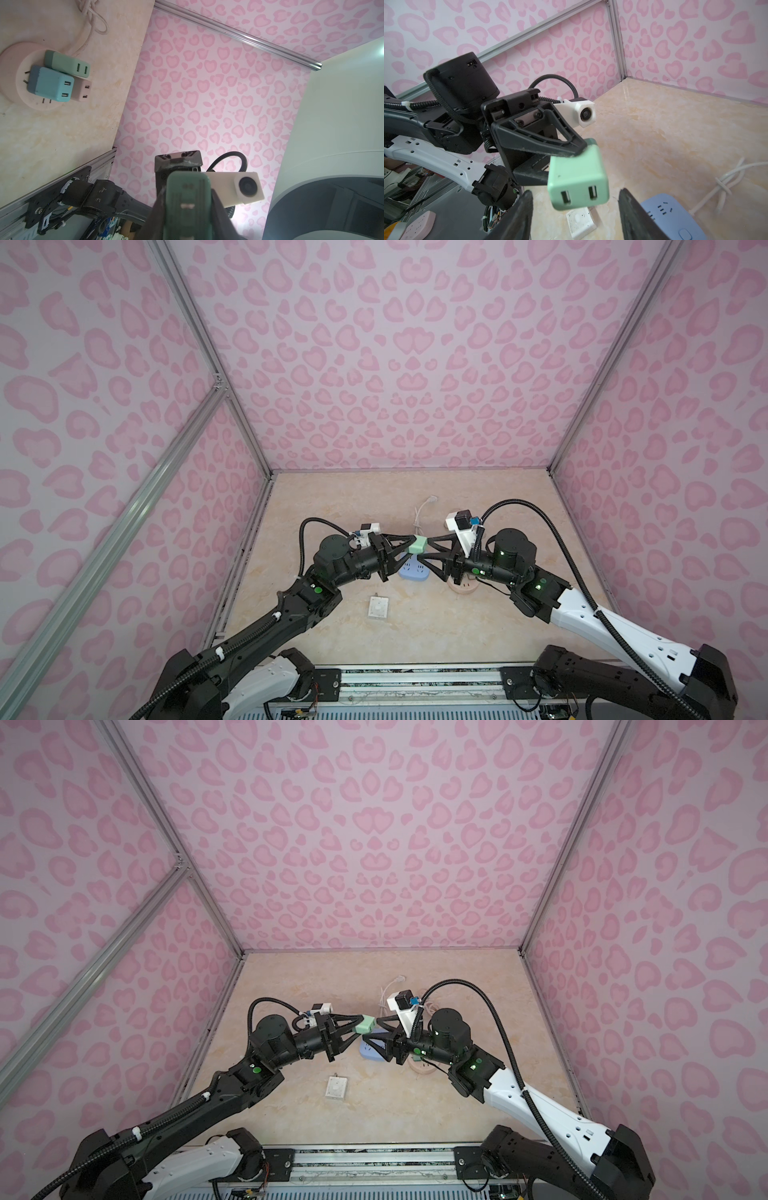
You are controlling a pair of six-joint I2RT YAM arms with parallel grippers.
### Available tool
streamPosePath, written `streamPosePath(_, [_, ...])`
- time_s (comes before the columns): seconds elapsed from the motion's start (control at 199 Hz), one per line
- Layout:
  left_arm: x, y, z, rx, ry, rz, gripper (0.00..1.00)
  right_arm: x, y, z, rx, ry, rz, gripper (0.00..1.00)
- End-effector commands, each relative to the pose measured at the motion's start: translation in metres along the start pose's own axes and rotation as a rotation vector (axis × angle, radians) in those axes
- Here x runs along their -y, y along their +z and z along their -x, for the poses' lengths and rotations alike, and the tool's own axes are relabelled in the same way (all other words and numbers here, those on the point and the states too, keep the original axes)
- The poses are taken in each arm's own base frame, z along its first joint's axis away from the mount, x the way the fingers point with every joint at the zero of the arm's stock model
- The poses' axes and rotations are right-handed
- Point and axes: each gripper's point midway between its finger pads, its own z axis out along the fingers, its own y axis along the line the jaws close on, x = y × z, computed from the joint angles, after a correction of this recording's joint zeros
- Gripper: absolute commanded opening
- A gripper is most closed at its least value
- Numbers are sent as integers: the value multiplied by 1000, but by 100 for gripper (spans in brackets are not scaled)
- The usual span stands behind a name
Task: Insert the plug
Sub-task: 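Bring the right gripper to the adapter's far end and close on it, then open and withdraw the left gripper while the right gripper carries the adapter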
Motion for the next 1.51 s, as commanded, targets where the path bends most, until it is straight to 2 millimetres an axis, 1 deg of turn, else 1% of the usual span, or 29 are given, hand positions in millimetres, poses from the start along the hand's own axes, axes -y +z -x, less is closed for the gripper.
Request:
streamPosePath(0.0, [13,-1,-5,-26,34,-61,3,-1,3,6,10,-24,4,60])
streamPosePath(0.126, [15,-2,-7,-32,37,-71,3,0,6,8,3,-26,1,58])
streamPosePath(0.296, [12,-3,-7,-29,47,-62,3,1,13,6,-11,-15,16,47])
streamPosePath(0.442, [12,-3,-7,-32,47,-66,3,0,15,8,-5,-10,23,41])
streamPosePath(0.532, [11,-3,-7,-31,46,-64,3,-1,16,9,-3,-7,34,39])
streamPosePath(0.668, [3,-2,-5,-26,43,-40,3,-3,18,7,-8,0,50,31])
streamPosePath(0.713, [-1,-1,-3,-21,43,-27,4,-4,18,6,-10,3,58,26])
streamPosePath(0.738, [-2,-2,-2,-18,43,-23,8,-4,18,6,-9,7,59,24])
streamPosePath(0.758, [-4,-1,-1,-15,42,-16,14,-4,18,6,-9,8,59,21])
streamPosePath(0.774, [-6,-1,-1,-12,41,-9,23,-3,18,5,-10,10,58,19])
streamPosePath(0.794, [-8,-2,1,-5,43,0,39,-3,19,4,-12,15,56,16])
streamPosePath(0.814, [-11,-2,2,2,46,14,54,-2,19,3,-14,20,50,10])
streamPosePath(0.844, [-16,-4,5,18,64,55,68,2,20,1,-22,33,34,0])
streamPosePath(0.854, [-18,-5,6,25,70,73,71,3,20,0,-24,37,26,0])
streamPosePath(0.894, [-29,-13,12,69,117,174,86,9,21,-3,-38,56,-5,0])
streamPosePath(0.919, [-28,-20,16,103,177,221,94,13,21,-6,-53,74,-25,0])
streamPosePath(0.934, [-35,-27,20,132,185,285,100,16,21,-8,-66,86,-42,0])
streamPosePath(0.949, [-38,-34,24,159,223,331,99,19,21,-10,-78,96,-59,0])
streamPosePath(0.954, [-35,-36,25,169,240,333,99,20,22,-11,-81,100,-67,0])
streamPosePath(0.969, [-41,-45,29,198,261,391,98,22,22,-13,-93,110,-81,0])
streamPosePath(1.1, [-38,-112,58,418,450,673,98,50,18,-26,-194,236,-267,0])
streamPosePath(1.165, [-32,-138,69,507,546,775,98,64,15,-32,-267,306,-380,0])
streamPosePath(1.216, [-33,-156,76,566,589,858,98,73,12,-34,-328,353,-462,0])
streamPosePath(1.281, [-32,-169,83,617,633,926,98,86,8,-41,-420,414,-575,0])
streamPosePath(1.331, [-33,-176,87,642,647,963,98,91,10,-40,-478,442,-630,0])
streamPosePath(1.462, [-36,-181,91,660,663,983,98,103,22,-44,-566,521,-732,0])
streamPosePath(1.482, [-37,-181,91,660,663,979,98,106,23,-50,-583,541,-756,0])
streamPosePath(1.492, [-36,-181,91,662,665,975,98,106,25,-43,-564,547,-758,0])
streamPosePath(1.502, [-37,-181,91,662,665,973,98,107,27,-42,-561,558,-767,0])
